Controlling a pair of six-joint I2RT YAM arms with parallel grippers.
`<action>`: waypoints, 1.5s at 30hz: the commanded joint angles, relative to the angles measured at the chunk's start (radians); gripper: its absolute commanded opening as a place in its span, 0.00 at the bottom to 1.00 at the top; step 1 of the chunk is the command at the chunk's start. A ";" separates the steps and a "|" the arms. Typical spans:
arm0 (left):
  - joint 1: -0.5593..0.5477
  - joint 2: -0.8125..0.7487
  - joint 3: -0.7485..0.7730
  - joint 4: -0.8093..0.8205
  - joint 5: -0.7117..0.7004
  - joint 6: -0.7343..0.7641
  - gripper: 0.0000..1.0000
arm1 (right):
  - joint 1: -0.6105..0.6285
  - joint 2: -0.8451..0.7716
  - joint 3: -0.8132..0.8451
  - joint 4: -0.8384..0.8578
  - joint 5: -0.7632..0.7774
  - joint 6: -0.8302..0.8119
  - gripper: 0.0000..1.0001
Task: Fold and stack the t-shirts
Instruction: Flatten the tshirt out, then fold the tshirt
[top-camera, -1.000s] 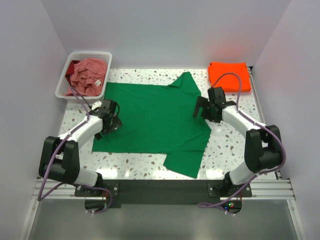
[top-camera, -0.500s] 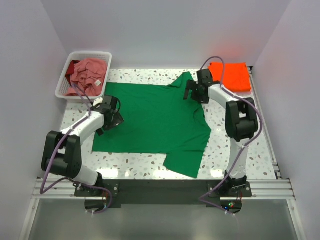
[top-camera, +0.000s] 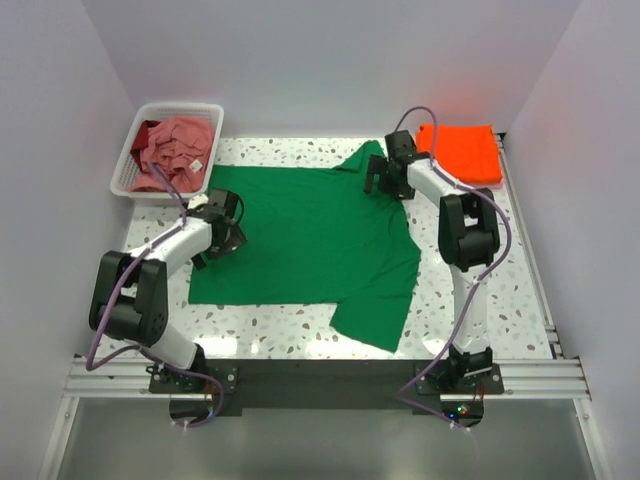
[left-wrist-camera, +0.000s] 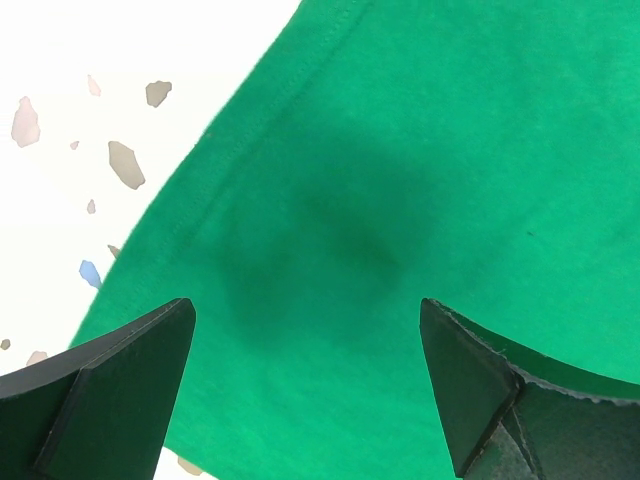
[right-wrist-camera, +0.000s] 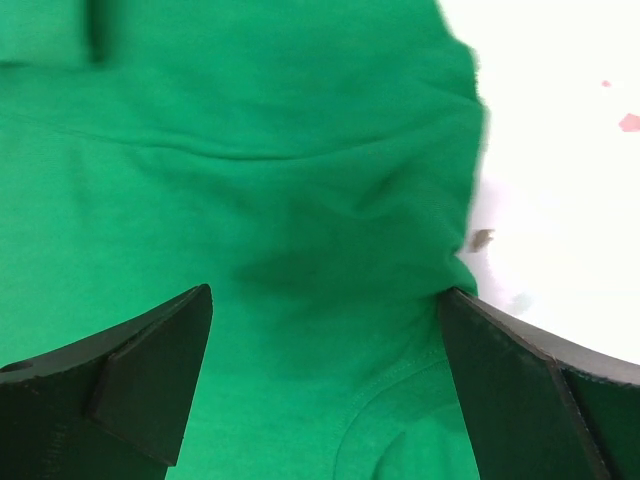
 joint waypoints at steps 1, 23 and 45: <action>0.008 0.031 0.040 -0.007 -0.052 0.011 1.00 | -0.004 0.058 0.045 -0.199 0.186 0.015 0.99; 0.011 -0.074 0.015 0.006 0.004 0.017 1.00 | -0.012 -0.286 -0.163 -0.069 0.189 -0.076 0.99; 0.160 -0.341 -0.345 0.027 0.047 -0.107 0.75 | 0.548 -1.023 -0.965 -0.200 0.203 0.271 0.98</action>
